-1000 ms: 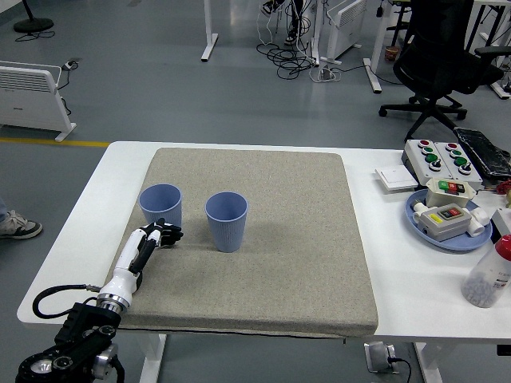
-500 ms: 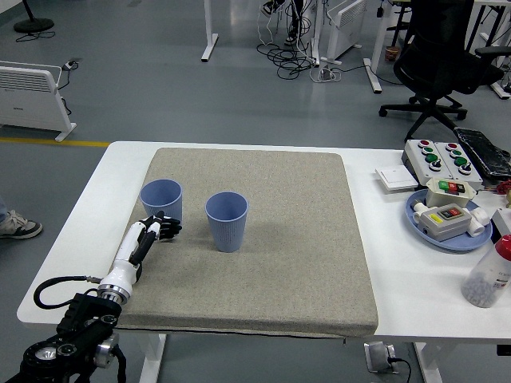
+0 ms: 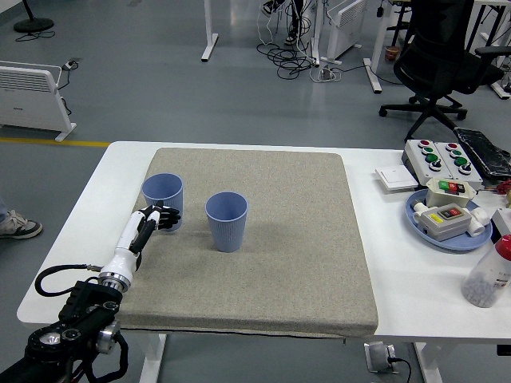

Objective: Push cup pick cup insert cup

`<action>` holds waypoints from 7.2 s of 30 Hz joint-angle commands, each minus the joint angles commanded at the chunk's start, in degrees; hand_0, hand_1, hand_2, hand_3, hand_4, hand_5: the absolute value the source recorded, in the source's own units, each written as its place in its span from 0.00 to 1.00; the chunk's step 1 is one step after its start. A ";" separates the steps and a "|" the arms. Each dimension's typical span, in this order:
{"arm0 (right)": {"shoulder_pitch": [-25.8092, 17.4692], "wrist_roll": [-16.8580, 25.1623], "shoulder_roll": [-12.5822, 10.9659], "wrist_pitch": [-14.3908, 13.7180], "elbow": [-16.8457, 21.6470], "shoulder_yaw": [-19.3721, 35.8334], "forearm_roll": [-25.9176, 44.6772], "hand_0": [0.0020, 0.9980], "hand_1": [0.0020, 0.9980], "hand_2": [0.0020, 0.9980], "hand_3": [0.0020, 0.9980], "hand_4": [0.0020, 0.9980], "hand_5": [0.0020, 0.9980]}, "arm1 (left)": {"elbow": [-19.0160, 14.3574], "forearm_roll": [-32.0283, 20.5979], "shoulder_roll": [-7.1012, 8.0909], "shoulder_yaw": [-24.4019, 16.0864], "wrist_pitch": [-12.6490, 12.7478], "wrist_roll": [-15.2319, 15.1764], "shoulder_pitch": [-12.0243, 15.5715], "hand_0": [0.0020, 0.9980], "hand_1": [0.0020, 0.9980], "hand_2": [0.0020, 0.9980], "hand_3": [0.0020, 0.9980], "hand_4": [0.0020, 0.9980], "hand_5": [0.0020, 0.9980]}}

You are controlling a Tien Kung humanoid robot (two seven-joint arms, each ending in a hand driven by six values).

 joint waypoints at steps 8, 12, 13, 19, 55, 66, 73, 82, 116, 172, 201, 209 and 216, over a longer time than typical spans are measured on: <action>-0.06 -0.12 0.05 0.00 0.01 0.38 -0.52 0.71 0.61 0.69 0.62 0.20 0.56 | 2.41 -1.99 -0.71 2.64 -0.22 -0.25 -2.09 0.64 0.61 0.55 0.50 0.51 1.00; -0.05 -0.06 0.06 -0.03 0.00 0.38 -0.51 0.71 0.61 0.69 0.62 0.20 0.56 | 2.95 -2.41 -0.76 3.25 -0.25 -0.21 -2.78 0.64 0.61 0.55 0.50 0.51 1.00; -0.05 -0.03 0.06 -0.04 0.01 0.33 -0.43 0.71 0.61 0.69 0.62 0.20 0.56 | 2.82 -2.29 -0.71 3.15 -0.23 -0.18 -2.76 0.64 0.61 0.55 0.50 0.51 1.00; 0.04 0.12 0.01 -0.09 -0.01 0.03 0.03 0.71 0.61 0.69 0.62 0.20 0.56 | 0.58 -0.56 -0.05 1.55 0.01 0.18 -1.50 0.64 0.61 0.55 0.51 0.51 1.00; -0.67 0.13 -0.14 -0.02 -0.11 -0.71 1.90 0.71 0.61 0.69 0.62 0.20 0.54 | -33.64 56.19 13.33 -12.65 -11.89 24.22 -4.60 0.90 0.94 1.00 0.99 0.98 0.71; -1.17 -0.17 -0.10 0.08 -0.04 -0.07 0.83 0.71 0.61 0.69 0.62 0.20 0.54 | -26.17 69.15 10.91 -0.34 -20.16 27.36 -14.19 0.91 0.96 1.00 1.00 0.99 0.57; -0.92 -0.06 -0.23 0.15 0.00 -0.27 0.84 0.71 0.61 0.69 0.62 0.20 0.54 | -21.46 69.65 8.76 1.73 -20.21 27.44 -16.98 0.93 0.97 1.00 1.00 1.00 0.58; -0.60 -0.24 -0.35 0.28 0.04 0.05 -0.05 0.71 0.61 0.69 0.62 0.20 0.54 | -14.76 70.54 6.44 4.39 -19.50 26.32 -19.52 0.68 0.85 0.96 1.00 0.98 0.58; -0.52 -0.15 -0.27 0.18 0.02 -0.03 0.14 0.71 0.61 0.69 0.62 0.20 0.54 | -16.56 77.69 6.20 2.33 -15.83 24.80 -17.47 0.37 0.48 0.46 0.49 0.49 0.11; -0.84 -0.44 -0.35 0.15 0.21 0.29 -0.03 0.71 0.61 0.69 0.62 0.20 0.55 | -13.74 77.61 15.86 -11.33 -25.71 28.66 -22.49 0.39 0.47 0.44 0.49 0.53 0.13; -0.65 -0.39 -0.32 0.21 0.15 0.17 -0.02 0.71 0.61 0.69 0.62 0.20 0.54 | -9.40 76.58 14.99 -9.83 -24.66 27.64 -22.43 0.85 0.95 1.00 1.00 0.99 0.57; -0.62 -0.36 -0.29 0.17 0.14 0.18 0.02 0.71 0.61 0.69 0.62 0.20 0.54 | -9.49 75.71 15.09 -10.43 -24.09 27.62 -22.01 0.86 0.96 1.00 1.00 1.00 0.59; -0.58 -0.30 -0.30 0.18 0.11 0.08 0.11 0.71 0.61 0.69 0.62 0.20 0.54 | -12.49 66.38 15.39 -13.96 -16.29 28.45 -19.01 0.81 0.88 0.98 1.00 0.85 0.76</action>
